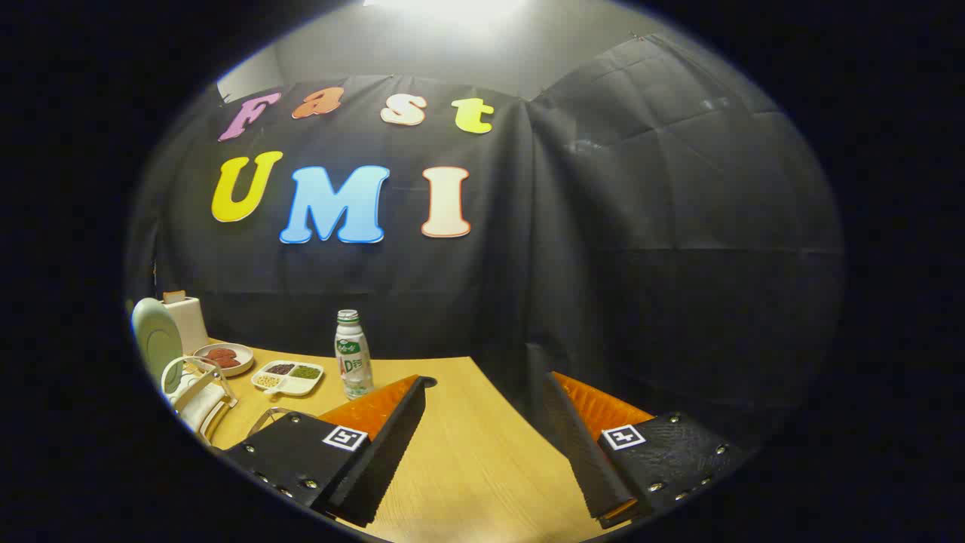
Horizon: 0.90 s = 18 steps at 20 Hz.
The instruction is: Take the plate from the dish rack, then take the spoon from the basket and place it into the plate.
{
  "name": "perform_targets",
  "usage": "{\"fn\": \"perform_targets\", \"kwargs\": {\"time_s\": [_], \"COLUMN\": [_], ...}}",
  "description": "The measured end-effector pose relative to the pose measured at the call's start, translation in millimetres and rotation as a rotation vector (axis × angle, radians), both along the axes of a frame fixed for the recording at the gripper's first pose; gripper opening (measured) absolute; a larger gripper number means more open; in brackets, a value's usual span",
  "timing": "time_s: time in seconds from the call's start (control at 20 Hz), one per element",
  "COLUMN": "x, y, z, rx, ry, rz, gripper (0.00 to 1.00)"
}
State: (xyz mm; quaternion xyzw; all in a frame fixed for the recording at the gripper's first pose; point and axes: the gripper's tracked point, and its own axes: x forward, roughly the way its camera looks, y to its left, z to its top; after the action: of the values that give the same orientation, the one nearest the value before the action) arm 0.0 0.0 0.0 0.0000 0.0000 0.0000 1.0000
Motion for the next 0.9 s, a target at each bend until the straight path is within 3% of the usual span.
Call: {"fn": "perform_targets", "kwargs": {"time_s": [0.15,0.45,0.7,0.9], "x": [-49.6,-118.7,-160.4,-181.8], "y": [0.5,82.0,212.4,307.6], "z": [33.8,89.1,112.4,103.7], "rx": [-0.02,-0.004,0.005,0.047], "ry": [0.026,0.046,0.067,0.104], "rz": [-0.06,-0.005,0.19,0.344], "gripper": [0.97,0.97,0.97,0.97]}}
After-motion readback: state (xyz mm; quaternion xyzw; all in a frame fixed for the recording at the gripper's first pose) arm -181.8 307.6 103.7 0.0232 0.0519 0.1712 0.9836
